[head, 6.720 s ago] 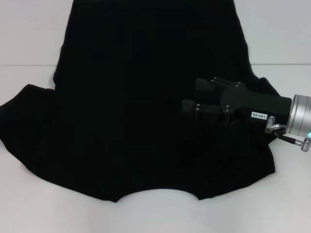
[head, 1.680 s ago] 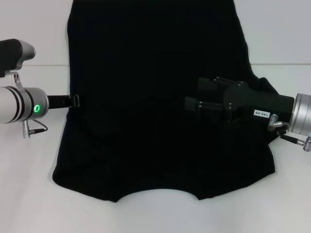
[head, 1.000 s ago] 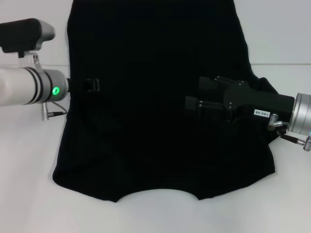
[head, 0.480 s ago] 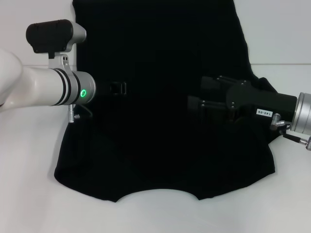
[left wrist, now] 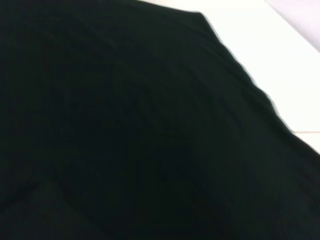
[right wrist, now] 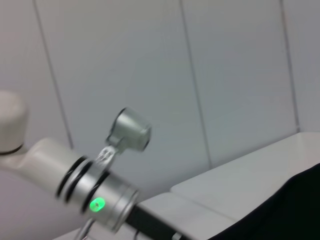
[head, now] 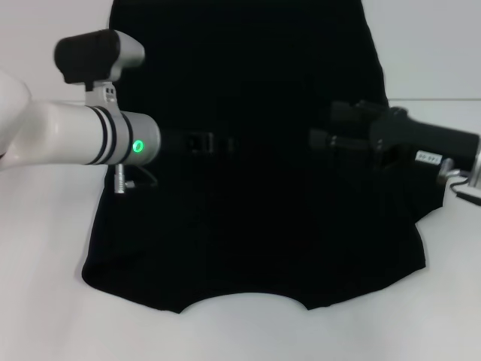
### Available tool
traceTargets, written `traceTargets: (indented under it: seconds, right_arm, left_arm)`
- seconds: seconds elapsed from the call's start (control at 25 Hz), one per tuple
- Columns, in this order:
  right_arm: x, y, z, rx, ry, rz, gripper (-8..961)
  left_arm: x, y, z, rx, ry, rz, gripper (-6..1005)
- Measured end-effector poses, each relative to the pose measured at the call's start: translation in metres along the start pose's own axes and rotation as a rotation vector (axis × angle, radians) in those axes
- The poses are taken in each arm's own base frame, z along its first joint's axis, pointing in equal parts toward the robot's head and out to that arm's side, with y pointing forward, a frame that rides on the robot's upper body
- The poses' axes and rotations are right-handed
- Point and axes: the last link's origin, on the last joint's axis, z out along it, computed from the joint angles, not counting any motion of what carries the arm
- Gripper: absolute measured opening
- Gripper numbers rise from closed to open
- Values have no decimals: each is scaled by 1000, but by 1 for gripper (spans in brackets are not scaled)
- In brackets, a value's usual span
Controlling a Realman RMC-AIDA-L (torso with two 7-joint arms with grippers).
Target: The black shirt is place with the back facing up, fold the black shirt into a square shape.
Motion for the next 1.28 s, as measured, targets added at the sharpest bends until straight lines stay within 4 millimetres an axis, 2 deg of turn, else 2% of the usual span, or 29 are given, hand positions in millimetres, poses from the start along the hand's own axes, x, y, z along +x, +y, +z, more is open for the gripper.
traceTargets:
  seconds: [0.16,0.32,0.48,0.6,0.76,0.92,1.28]
  right_arm:
    - [-5,-13,-11,53,9,68,877]
    - [-7,-31,-23,138,49,202,878]
    - [-11,-41,-35,182,92,288,878]
    - [-18,-47,-43,222,131,363,878]
    - [-22,-58,-56,331,253,483,878]
    - [-27,-63,-63,379,288,526,878]
    - [-26,-80,-99,558,410,685,877]
  left_arm:
    - [-6,10,-2,-83,-25,25,610]
    - [-21,24,-12,-245,-62,102,705]
    - [-43,44,-25,-463,-90,281,804]
    - [-61,53,-38,-617,-29,410,892]
    - [-71,53,-48,-691,35,483,893]
    - [-82,50,-60,-743,115,571,892]
    - [-101,37,-71,-727,241,776,888]
